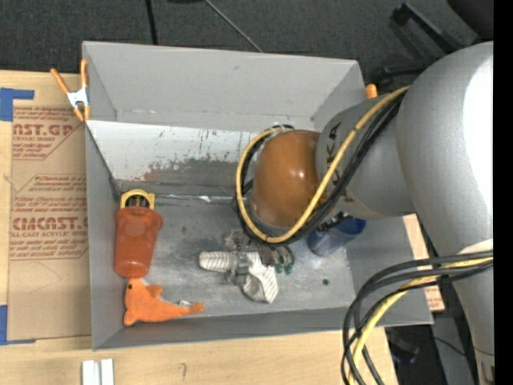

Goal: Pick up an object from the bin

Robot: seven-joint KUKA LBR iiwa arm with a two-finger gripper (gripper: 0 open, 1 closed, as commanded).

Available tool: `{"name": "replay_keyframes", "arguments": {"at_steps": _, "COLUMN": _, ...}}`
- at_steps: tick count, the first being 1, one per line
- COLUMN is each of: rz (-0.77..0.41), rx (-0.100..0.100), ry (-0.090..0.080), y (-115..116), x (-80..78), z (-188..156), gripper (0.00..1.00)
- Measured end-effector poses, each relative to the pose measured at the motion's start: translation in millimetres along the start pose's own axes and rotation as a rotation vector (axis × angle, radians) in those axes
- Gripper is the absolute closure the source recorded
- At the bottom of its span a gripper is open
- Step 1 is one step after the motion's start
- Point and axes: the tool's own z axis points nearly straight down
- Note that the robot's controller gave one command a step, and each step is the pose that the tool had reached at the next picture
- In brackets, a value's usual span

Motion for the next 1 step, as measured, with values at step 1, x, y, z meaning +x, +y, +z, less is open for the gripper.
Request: {"name": "replay_keyframes", "arguments": {"at_steps": 1, "rz": -0.043, "rx": 0.002, "ry": -0.003, "y": -17.9, "x": 3.3, "z": -156.2, "gripper": 1.0}}
